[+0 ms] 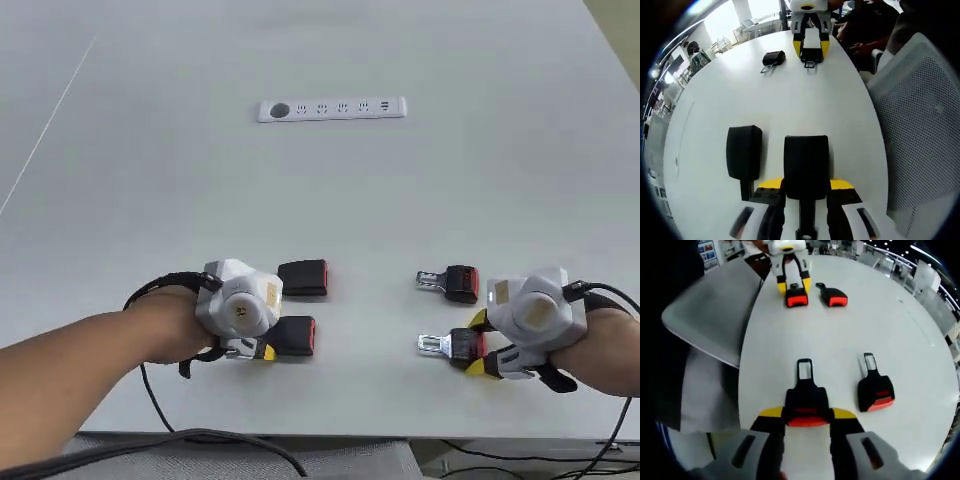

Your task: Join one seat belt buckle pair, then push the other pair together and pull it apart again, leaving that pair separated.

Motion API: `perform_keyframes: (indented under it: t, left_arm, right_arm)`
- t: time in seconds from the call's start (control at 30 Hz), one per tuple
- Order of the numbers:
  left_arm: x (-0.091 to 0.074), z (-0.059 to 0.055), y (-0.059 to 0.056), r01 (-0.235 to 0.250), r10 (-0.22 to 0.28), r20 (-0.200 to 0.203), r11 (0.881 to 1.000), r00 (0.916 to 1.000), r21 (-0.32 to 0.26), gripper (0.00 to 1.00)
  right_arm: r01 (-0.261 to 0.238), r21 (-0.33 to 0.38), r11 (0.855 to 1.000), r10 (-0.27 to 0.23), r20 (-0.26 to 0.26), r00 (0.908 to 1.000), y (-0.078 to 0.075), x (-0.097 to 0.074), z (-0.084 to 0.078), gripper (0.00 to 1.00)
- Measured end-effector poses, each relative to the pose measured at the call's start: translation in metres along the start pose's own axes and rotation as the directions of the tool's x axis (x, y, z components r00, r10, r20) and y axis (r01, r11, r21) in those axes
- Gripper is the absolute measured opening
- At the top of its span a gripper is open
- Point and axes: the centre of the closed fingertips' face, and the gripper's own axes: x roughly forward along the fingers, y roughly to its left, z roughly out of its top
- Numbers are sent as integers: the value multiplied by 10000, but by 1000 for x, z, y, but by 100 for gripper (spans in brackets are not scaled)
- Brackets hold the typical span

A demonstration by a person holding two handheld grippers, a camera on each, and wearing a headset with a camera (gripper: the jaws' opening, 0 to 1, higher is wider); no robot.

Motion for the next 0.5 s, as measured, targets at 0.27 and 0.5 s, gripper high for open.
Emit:
perform_keyframes:
  t: [0.27,0.5]
  left_arm:
    - [0,-1,0,-29,24,-190,9997,9998,-245,32]
    - [0,-2,0,-30,20,-293,9993,9996,-362,32]
  right_arm:
    - [26,144,9999,-28,158,9999,0,0,1,34]
    - [184,359,9992,-188,115,9998,1,2,7,34]
